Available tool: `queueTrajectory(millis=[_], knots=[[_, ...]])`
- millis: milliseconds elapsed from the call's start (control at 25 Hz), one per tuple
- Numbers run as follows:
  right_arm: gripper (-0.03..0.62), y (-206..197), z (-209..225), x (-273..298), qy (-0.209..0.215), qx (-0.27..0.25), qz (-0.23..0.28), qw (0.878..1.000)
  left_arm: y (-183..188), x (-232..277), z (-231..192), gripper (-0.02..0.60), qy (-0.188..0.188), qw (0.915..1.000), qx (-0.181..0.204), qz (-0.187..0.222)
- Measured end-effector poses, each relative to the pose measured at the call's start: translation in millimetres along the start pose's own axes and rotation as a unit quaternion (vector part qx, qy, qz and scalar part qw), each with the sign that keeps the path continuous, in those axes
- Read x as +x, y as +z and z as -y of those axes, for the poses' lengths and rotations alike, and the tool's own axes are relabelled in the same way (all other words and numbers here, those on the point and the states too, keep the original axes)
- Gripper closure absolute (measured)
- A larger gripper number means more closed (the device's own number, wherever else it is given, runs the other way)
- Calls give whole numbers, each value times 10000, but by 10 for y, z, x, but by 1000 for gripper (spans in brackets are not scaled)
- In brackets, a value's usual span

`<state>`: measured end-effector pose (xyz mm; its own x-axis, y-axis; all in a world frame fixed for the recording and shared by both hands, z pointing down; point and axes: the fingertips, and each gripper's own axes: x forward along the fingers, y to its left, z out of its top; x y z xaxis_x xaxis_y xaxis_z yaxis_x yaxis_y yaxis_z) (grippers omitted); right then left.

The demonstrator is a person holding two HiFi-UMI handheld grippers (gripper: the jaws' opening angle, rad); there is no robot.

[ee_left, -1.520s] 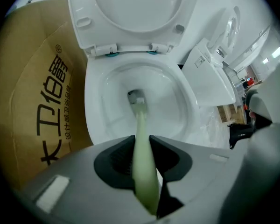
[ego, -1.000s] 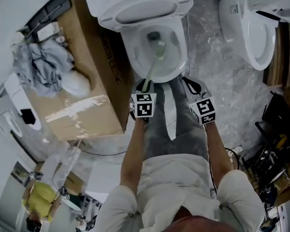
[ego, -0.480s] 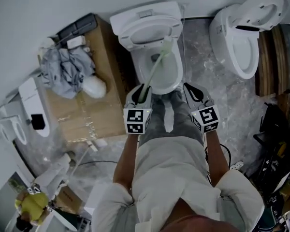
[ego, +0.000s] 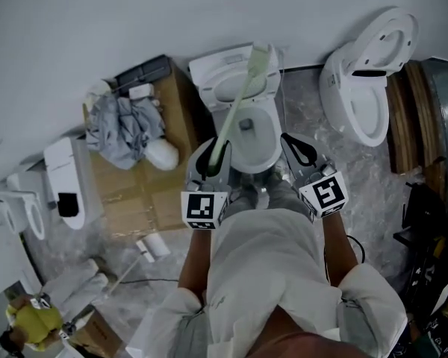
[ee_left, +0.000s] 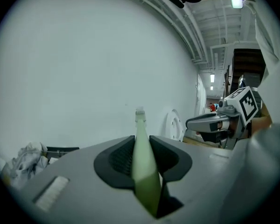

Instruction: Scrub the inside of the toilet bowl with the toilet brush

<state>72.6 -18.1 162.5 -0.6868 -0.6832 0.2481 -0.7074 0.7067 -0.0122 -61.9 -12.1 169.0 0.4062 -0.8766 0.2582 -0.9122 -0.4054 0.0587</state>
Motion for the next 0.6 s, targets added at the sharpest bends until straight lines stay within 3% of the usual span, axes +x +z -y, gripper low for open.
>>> queueTrajectory(millis=[160, 600], knots=[[592, 153, -45, -71, -21, -142, 201, 9997, 277, -133, -2, 465, 31, 9994, 131, 327], [592, 324, -119, -183, -129, -354, 408, 9985, 444, -248, 59, 465, -43, 9982, 282, 529]])
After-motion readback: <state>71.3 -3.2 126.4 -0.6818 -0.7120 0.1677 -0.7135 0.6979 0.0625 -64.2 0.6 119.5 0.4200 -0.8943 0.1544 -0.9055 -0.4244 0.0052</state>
